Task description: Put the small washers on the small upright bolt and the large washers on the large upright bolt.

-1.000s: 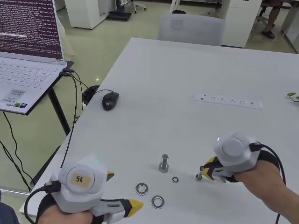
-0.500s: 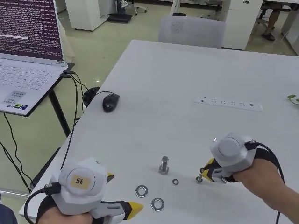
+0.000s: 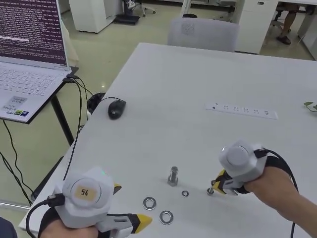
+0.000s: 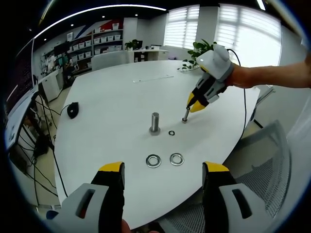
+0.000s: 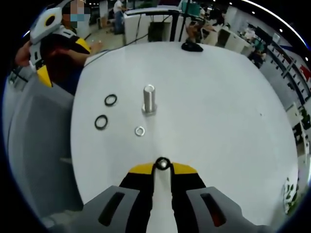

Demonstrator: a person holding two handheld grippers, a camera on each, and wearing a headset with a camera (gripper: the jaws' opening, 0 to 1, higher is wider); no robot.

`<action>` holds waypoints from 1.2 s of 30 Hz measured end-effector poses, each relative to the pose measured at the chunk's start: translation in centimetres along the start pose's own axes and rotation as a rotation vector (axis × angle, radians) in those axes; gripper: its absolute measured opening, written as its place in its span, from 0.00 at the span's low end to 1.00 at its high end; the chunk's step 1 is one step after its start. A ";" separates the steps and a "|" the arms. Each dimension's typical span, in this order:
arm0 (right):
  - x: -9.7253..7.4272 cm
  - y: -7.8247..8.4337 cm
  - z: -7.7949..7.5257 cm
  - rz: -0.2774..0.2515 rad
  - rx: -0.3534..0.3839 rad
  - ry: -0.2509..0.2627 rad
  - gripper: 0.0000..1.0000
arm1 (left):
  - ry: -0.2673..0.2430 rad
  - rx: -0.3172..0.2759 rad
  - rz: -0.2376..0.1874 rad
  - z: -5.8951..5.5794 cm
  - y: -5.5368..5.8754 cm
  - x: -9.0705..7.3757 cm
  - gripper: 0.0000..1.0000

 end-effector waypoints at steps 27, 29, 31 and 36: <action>3.3 3.3 2.6 0.013 0.147 -0.059 0.10 | -0.010 -0.012 0.002 0.2 0.5 -0.3 0.64; 3.5 3.3 3.1 0.008 0.152 -0.067 0.10 | -0.010 -0.015 0.003 0.2 0.6 -0.4 0.64; 3.7 2.6 3.8 -0.034 0.122 -0.086 0.10 | -0.011 -0.018 0.002 0.2 0.7 -0.4 0.64; 4.7 0.6 4.9 -0.060 0.052 -0.071 0.14 | -0.008 -0.018 0.003 0.1 0.8 -0.3 0.64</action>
Point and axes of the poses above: the centre of the closed fingertips' face, and the gripper's own axes: x roughly forward along the fingers, z roughly to its left, y roughly out of its underside, the point moved 7 cm from there along -x, roughly backward along the fingers, and after that the axes turned 1 degree about y, right-handed, at the moved point
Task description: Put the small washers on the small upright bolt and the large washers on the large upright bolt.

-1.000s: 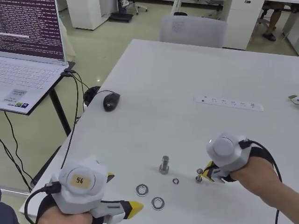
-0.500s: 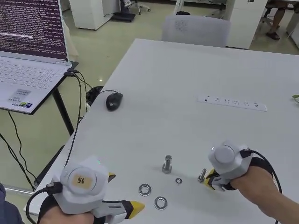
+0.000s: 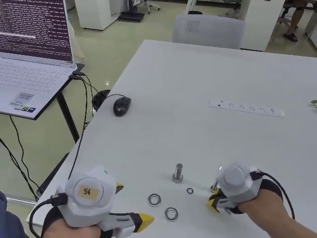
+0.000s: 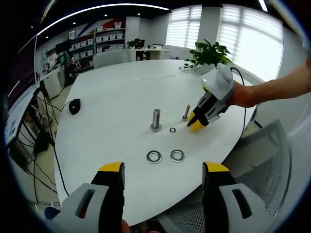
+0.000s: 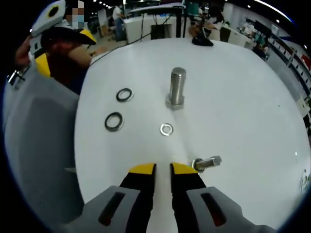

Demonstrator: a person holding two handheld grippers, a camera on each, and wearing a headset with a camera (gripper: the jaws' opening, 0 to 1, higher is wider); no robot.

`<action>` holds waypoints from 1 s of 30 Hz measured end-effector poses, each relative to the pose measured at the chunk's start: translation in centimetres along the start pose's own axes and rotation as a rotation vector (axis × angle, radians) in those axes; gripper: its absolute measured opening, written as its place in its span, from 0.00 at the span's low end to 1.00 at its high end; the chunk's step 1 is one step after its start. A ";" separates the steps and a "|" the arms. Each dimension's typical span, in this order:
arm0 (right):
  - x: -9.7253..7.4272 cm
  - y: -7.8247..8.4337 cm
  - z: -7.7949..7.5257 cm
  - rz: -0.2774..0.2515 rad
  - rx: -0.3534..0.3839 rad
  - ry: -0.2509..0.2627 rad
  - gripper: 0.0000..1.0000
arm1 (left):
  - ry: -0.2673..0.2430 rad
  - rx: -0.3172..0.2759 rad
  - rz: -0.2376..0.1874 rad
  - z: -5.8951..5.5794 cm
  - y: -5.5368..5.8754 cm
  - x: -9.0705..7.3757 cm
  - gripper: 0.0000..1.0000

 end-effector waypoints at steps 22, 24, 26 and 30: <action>2.1 -3.0 -0.2 -0.029 0.106 0.067 0.15 | -0.006 -0.003 -0.002 0.1 0.2 -0.5 0.64; 1.9 -2.4 0.2 -0.019 0.092 0.060 0.15 | -0.006 0.000 -0.002 0.1 0.0 -0.5 0.64; 1.6 -1.9 0.7 -0.014 0.080 0.058 0.15 | -0.005 0.004 -0.004 0.1 -0.1 -0.5 0.64; 0.8 -0.6 1.8 -0.021 0.049 0.006 0.15 | -0.004 0.009 -0.005 0.2 -0.2 -0.4 0.64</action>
Point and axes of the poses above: the centre of the closed fingertips' face, and the gripper's own axes: x roughly forward along the fingers, z roughly to its left, y roughly out of its underside, the point moved 7 cm from there along -x, roughly backward along the fingers, and after that the axes turned 1 degree about y, right-handed, at the moved point
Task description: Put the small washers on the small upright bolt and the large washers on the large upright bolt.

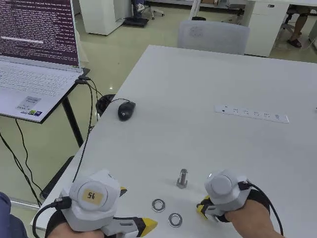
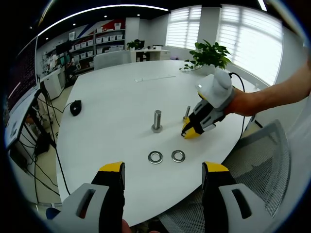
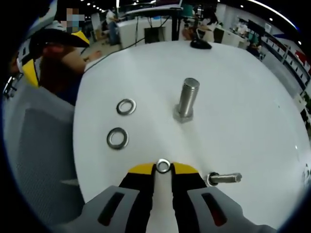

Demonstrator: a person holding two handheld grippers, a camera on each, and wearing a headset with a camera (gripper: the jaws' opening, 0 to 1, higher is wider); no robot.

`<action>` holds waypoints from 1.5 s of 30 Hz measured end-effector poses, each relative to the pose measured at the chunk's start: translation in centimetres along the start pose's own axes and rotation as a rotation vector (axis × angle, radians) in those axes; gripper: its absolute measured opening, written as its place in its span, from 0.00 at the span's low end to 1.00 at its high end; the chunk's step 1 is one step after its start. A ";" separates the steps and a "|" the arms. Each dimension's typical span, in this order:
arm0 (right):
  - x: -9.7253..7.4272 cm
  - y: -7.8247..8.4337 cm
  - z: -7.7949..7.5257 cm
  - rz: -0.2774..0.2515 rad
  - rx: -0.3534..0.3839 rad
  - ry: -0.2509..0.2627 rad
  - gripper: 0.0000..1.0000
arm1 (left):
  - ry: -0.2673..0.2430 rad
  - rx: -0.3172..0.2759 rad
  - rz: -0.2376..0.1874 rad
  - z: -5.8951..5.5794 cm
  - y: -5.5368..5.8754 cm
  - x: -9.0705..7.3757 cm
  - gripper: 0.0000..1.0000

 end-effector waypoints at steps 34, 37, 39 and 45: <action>-0.2 0.1 0.0 0.048 -0.121 -0.101 0.17 | 0.013 0.015 0.010 -0.6 -0.2 0.4 0.64; -0.2 -0.1 0.0 0.079 -0.170 -0.110 0.17 | 0.018 0.016 0.012 -0.7 -0.2 0.6 0.64; -0.2 -0.2 0.2 0.091 -0.197 -0.107 0.17 | 0.023 0.018 0.010 -0.8 -0.3 0.7 0.64; 0.0 -0.3 -0.1 0.095 -0.204 -0.104 0.14 | 0.036 0.025 0.009 -1.2 -0.5 1.1 0.64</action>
Point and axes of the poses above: the centre of the closed fingertips' face, and the gripper's own axes: x roughly forward along the fingers, z roughly to its left, y roughly out of its underside, the point moved 7 cm from there along -x, roughly backward along the fingers, and after that the axes turned 1 degree about y, right-handed, at the moved point
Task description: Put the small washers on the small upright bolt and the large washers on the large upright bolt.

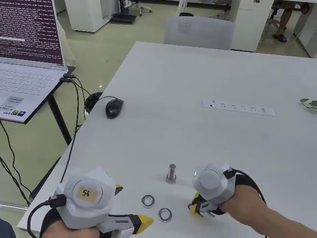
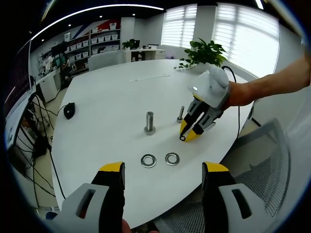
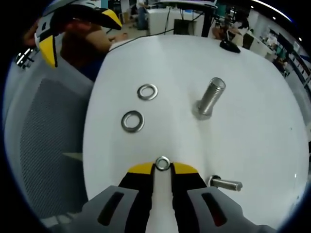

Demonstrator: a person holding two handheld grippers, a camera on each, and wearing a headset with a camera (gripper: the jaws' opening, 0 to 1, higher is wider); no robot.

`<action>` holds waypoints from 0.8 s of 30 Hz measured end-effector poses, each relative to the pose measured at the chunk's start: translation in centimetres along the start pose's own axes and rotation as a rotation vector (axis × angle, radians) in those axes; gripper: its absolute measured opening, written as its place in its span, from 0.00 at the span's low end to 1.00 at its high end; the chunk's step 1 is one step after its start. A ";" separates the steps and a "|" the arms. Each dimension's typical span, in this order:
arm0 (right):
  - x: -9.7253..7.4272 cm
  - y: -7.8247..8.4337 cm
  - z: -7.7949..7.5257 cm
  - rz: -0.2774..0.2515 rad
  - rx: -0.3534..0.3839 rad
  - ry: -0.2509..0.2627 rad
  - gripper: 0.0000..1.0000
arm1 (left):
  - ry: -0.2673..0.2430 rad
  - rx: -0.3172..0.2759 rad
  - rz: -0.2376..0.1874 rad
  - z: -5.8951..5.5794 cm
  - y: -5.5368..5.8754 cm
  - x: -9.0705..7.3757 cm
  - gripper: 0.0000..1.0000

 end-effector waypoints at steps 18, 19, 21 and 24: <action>-0.9 1.9 0.7 -0.062 0.107 0.045 0.14 | -0.029 -0.021 0.000 0.9 0.5 -0.8 0.63; -1.0 2.1 0.8 -0.066 0.117 0.047 0.14 | -0.028 -0.022 0.000 0.8 0.5 -0.8 0.63; -1.1 2.5 0.9 -0.068 0.124 0.053 0.14 | -0.025 -0.020 -0.001 0.7 0.4 -0.7 0.63; -1.4 3.1 0.9 -0.082 0.157 0.062 0.14 | -0.019 -0.015 0.001 0.5 0.3 -0.5 0.63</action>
Point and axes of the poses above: the centre of the closed fingertips' face, and the gripper's own axes: x roughly forward along the fingers, z roughly to its left, y roughly out of its underside, the point moved 7 cm from there along -x, roughly backward along the fingers, and after that the axes turned 1 degree about y, right-handed, at the moved point
